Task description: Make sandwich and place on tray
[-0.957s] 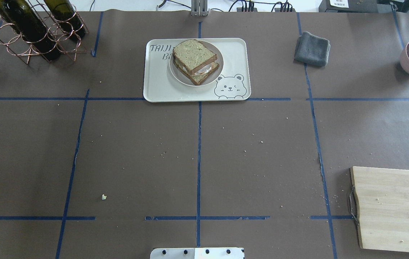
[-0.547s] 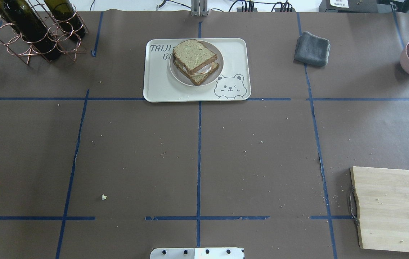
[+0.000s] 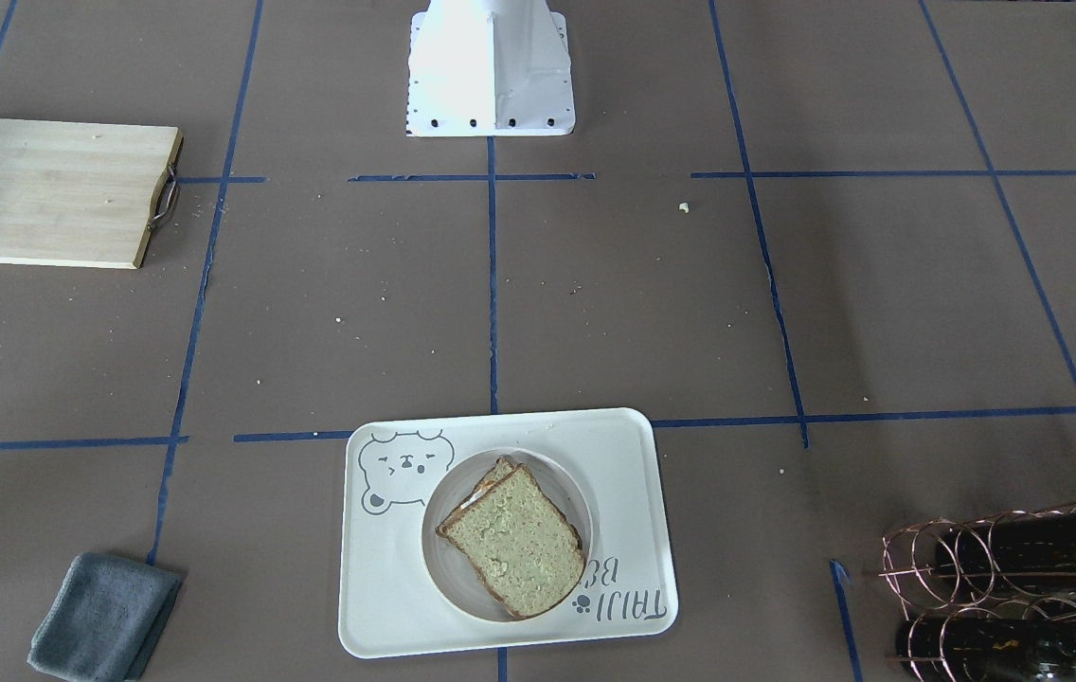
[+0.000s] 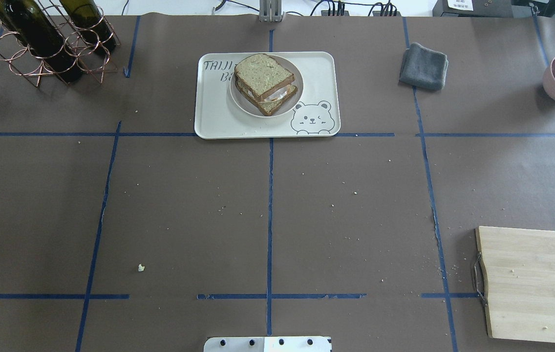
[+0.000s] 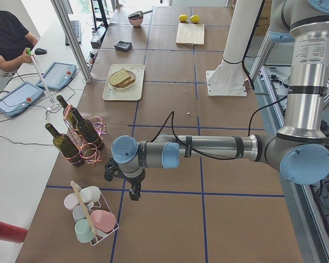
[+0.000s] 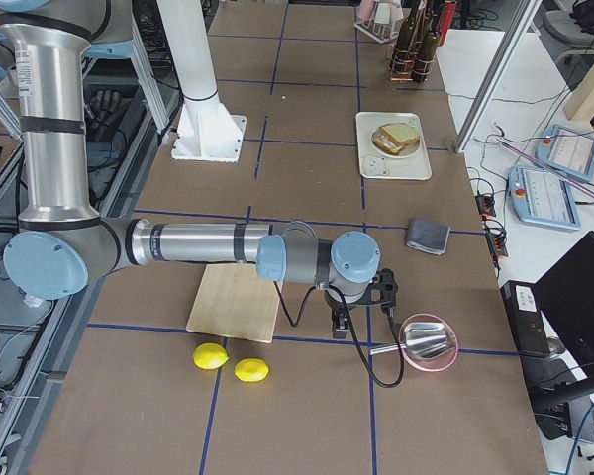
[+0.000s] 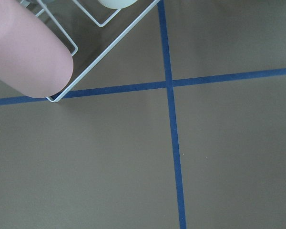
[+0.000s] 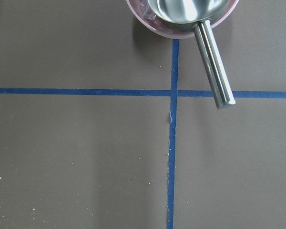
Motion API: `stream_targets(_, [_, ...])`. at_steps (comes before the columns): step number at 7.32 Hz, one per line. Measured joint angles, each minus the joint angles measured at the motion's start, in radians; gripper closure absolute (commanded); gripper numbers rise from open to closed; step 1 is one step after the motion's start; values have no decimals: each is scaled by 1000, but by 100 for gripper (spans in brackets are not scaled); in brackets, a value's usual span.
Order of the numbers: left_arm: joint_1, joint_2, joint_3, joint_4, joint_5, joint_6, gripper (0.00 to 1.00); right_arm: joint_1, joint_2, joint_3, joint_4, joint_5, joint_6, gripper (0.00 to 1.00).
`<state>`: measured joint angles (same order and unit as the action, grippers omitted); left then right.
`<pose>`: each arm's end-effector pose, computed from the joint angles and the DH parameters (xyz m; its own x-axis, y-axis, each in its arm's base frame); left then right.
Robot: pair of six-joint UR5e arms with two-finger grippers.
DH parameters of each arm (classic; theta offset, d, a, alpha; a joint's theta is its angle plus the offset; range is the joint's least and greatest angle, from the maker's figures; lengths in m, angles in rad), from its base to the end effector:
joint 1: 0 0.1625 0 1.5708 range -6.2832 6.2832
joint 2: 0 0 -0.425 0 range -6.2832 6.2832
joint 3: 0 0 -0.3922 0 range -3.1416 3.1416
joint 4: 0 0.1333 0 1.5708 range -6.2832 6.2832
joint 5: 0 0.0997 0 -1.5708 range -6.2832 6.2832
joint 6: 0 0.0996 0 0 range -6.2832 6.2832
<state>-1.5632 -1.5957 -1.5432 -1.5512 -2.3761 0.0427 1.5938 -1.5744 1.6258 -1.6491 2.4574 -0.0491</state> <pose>-0.0577 -0.5014 0.6596 0.6920 0.0319 -0.7212 -0.0372 0.9993 0.0085 0.0673 -0.4867 0.6330 0.6318 -0.0137 0.7750 0.0080 0.9999 0.0111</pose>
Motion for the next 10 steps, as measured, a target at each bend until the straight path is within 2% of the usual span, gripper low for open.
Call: stream_targets(10, [0,-4,0,-3,0,-29,0,0,8,0,0,0,1,0])
